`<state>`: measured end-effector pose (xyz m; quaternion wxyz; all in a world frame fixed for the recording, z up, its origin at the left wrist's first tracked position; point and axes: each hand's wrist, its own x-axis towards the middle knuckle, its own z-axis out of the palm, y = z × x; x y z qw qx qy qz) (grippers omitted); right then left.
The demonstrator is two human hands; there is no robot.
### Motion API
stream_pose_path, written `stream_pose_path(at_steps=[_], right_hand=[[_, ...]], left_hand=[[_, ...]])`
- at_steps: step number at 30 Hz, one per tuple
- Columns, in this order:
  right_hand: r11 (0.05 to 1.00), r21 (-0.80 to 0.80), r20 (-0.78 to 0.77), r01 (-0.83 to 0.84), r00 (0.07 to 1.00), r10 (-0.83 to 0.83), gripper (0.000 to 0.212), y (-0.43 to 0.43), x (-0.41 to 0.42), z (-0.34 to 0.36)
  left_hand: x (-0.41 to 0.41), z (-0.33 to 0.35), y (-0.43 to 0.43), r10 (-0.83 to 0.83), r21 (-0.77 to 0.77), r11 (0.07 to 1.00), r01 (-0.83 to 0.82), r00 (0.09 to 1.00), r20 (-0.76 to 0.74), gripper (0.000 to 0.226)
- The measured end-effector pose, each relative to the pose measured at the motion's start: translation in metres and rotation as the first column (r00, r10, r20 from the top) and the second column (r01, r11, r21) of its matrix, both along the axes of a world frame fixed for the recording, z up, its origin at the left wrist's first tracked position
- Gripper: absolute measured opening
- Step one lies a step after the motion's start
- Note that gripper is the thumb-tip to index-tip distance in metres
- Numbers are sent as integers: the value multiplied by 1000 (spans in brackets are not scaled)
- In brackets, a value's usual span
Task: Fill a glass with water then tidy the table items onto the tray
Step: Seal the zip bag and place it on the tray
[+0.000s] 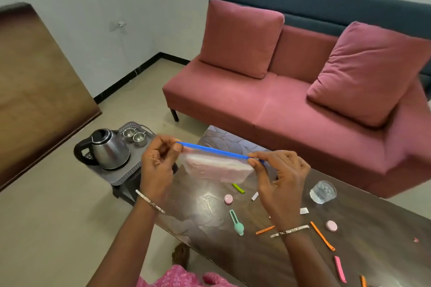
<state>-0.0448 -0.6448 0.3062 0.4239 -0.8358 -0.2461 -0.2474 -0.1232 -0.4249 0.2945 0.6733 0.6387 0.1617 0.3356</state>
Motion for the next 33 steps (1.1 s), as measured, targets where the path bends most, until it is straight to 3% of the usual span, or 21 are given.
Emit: stream_pose_path(at_steps=[4,8,10,15,17,20,25,27,30,33], right_hand=[[999,18,-64,-30,997,32,5,19,-1,1],[956,222,-256,-190,935,246,10,44,6,3],[922,300,-379,-245,856,351,4,59,8,3],[763,585,-583,-275,511,632,45,113,-8,-11],[745,613,-607,-264,445,658,37,140,-22,-17],[740,632,-595,-231,466,654,19,192,-43,-24],[755,626,-612,-196,477,631,15,275,-65,-32],[770,614,-635,-175,469,613,13,303,-72,-36],[798,585,-667,-147,472,576,16,341,-80,-43],[832,531,-687,-159,494,533,15,368,-84,-50]], left_hand=[[-11,3,14,38,-47,998,-38,999,3,10],[-16,6,27,32,-102,994,-34,999,-27,5],[-20,7,39,10,-77,997,-13,999,-40,9],[-42,12,90,23,-71,997,-24,1000,-18,18],[-54,12,117,12,-77,997,-13,1000,-12,18],[-76,10,169,4,-98,995,-7,1000,-31,13],[-107,-10,256,-93,-202,979,34,952,-292,31],[-118,-19,286,-106,-156,987,47,912,-395,28],[-130,-29,325,-53,-106,994,7,899,-436,8],[-132,-38,356,9,-58,997,-43,877,-481,9]])
